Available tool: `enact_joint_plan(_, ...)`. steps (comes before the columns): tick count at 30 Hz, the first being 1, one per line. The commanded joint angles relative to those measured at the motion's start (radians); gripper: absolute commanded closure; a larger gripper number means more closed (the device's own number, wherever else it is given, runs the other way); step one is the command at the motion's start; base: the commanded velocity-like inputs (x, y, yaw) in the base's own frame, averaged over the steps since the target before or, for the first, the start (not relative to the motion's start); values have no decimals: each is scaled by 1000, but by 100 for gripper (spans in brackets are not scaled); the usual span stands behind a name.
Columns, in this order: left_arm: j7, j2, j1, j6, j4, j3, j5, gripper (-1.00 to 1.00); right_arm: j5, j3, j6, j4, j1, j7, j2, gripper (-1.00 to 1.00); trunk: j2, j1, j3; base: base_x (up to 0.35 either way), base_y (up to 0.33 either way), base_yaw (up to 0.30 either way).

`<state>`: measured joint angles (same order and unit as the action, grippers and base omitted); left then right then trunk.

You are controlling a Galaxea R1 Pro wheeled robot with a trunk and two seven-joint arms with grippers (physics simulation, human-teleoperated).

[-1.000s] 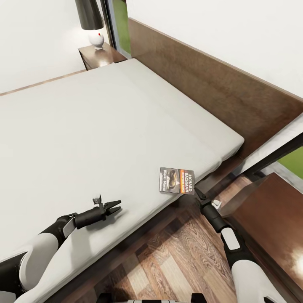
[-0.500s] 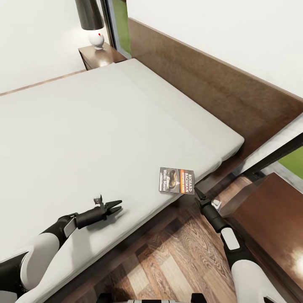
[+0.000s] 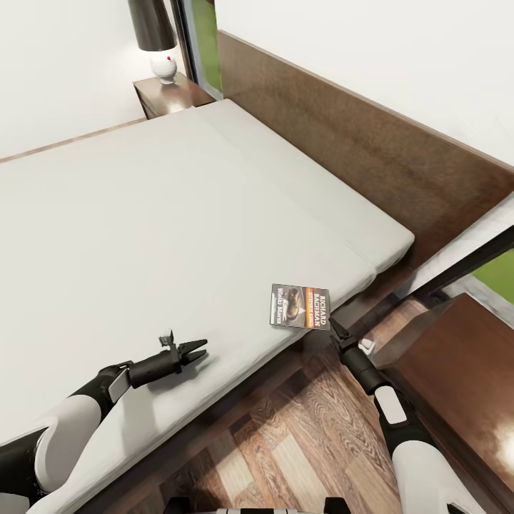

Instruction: In the bedroom, move the book from the bed onto either nightstand, and place the two sandals side by side next to the bed.

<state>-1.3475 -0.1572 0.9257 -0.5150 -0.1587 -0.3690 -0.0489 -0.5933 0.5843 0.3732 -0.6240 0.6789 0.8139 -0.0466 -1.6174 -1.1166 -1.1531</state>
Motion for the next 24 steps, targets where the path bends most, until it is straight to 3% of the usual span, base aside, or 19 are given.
enact_joint_plan(1,70,0,-1,-22,2,35,4,-100,-3,5,9,0,1,2,-1,-100,0,0,-1,0,0,49)
enact_joint_plan(24,70,1,-1,-22,2,35,4,-100,-3,5,9,0,1,2,-1,-100,0,0,-1,0,0,49)
